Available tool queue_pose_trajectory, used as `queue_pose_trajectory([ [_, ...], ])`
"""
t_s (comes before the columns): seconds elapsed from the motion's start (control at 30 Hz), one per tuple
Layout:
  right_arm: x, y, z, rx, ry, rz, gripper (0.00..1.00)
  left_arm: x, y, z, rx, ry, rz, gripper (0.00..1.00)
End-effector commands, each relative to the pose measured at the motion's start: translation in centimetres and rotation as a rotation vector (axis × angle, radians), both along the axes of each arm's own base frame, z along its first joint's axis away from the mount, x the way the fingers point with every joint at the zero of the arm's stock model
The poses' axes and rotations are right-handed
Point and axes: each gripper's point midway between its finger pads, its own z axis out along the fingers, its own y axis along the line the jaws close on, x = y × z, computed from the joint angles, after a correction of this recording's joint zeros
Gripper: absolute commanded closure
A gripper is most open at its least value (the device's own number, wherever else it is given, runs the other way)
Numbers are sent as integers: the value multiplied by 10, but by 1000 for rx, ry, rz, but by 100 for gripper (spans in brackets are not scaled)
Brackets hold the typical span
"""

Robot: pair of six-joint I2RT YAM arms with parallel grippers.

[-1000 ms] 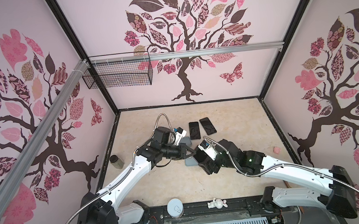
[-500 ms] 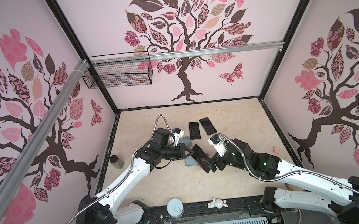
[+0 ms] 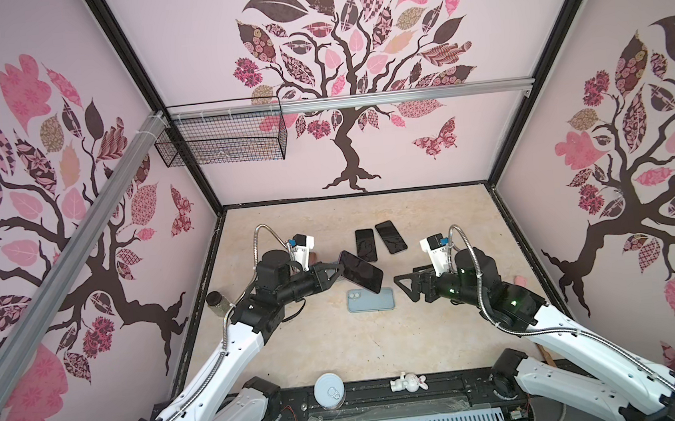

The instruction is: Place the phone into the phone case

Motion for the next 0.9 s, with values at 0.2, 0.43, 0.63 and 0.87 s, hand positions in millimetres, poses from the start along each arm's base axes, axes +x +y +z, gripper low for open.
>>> queue_pose_trajectory([
  [0.2,-8,25,18,425,123,143,27,-7,11,52,-142,-200,52,100],
  [0.43,-16,31,46,582,81,231,27,-11,3,73,-288,-234,6,100],
  [0.63,-19,31,66,660,49,268,34,-14,1,83,-349,-244,-16,100],
  [0.87,-16,33,82,733,28,290,44,-20,-3,97,-459,-256,-65,100],
])
